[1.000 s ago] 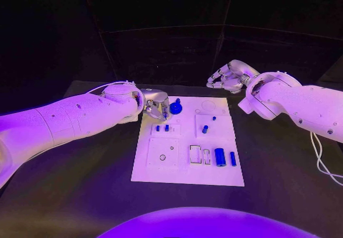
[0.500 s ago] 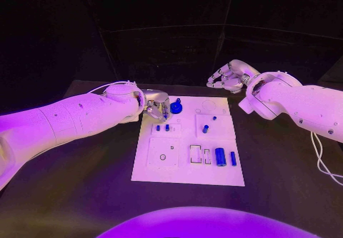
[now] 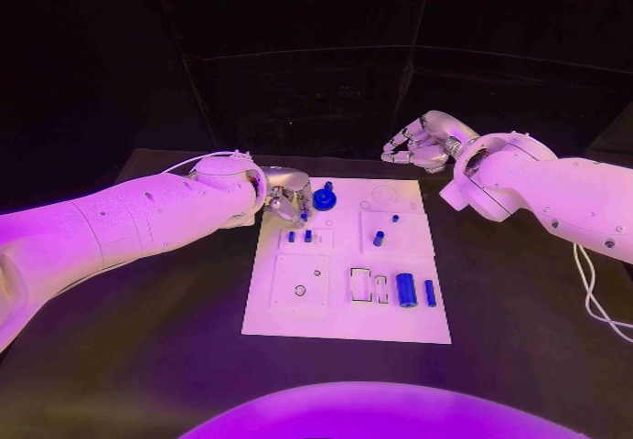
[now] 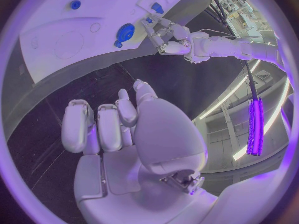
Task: Assemble the parts on the task board
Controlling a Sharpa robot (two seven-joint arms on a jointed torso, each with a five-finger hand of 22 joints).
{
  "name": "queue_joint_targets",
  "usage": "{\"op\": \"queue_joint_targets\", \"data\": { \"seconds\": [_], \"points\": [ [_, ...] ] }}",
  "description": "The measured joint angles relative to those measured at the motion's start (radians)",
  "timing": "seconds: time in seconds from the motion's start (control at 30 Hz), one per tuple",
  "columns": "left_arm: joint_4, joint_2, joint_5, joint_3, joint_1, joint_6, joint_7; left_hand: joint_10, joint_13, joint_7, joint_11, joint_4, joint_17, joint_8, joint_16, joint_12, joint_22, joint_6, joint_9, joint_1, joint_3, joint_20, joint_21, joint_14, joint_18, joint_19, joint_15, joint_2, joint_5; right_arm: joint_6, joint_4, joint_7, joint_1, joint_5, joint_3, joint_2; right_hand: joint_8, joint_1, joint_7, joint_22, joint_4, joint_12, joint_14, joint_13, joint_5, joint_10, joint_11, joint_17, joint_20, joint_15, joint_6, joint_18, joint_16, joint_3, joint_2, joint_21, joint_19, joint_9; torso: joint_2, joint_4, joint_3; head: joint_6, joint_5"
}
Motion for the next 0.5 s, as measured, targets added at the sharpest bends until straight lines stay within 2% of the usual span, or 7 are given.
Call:
{"op": "queue_joint_targets", "data": {
  "seconds": [0.17, 0.4, 0.5],
  "points": [
    [0.001, 0.0, 0.005, 0.0, 0.0, 0.0, -0.003, -0.006, 0.0, 0.001, 0.004, -0.002, -0.003, -0.007, 0.0, -0.004, -0.002, -0.003, 0.0, 0.0, -0.006, 0.002, -0.003, 0.002, 0.0, -0.002, 0.005, 0.0, 0.0, 0.0, 0.0, 0.0, 0.0, 0.0, 0.0, -0.001, 0.0, 0.0, 0.0, 0.0, 0.0, 0.0, 0.0, 0.0, 0.0, 0.0, 0.0, 0.0, 0.0, 0.0, 0.0, 0.0, 0.0, 0.0, 0.0, 0.0, 0.0, 0.0, 0.0, 0.0007, 0.0, 0.0, -0.001],
    [-0.001, -0.002, 0.007, 0.0, 0.0, -0.001, -0.006, -0.029, 0.001, -0.001, 0.0, -0.006, -0.017, -0.044, -0.007, -0.004, -0.02, -0.066, 0.0, 0.0, -0.026, 0.007, -0.021, 0.002, 0.0, -0.007, 0.005, 0.0, 0.0, 0.0, 0.001, 0.0, 0.0, 0.0, 0.0, -0.002, 0.0, 0.0, 0.0, 0.0, 0.0, 0.0, 0.0, 0.0, 0.0, 0.0, 0.0, 0.0, 0.0, 0.0, 0.0, 0.0, 0.0, 0.0, 0.0, 0.0, 0.0, 0.0, 0.0, 0.001, -0.0002, 0.001, -0.001],
    [-0.002, -0.005, 0.008, 0.0, 0.0, -0.002, -0.007, -0.035, 0.001, -0.003, 0.0, -0.006, -0.021, -0.047, -0.007, -0.004, -0.027, -0.074, -0.001, 0.0, -0.032, 0.007, -0.027, 0.002, 0.0, -0.007, 0.005, 0.0, 0.0, 0.0, 0.001, 0.0, 0.0, 0.0, 0.0, -0.002, 0.0, 0.0, 0.0, -0.001, 0.0, 0.0, 0.0, 0.0, 0.0, 0.0, 0.0, -0.001, 0.0, 0.0, 0.0, 0.0, 0.0, 0.0, 0.0, 0.0, 0.0, 0.0, 0.0, 0.0012, -0.0003, 0.002, -0.001]
  ]
}}
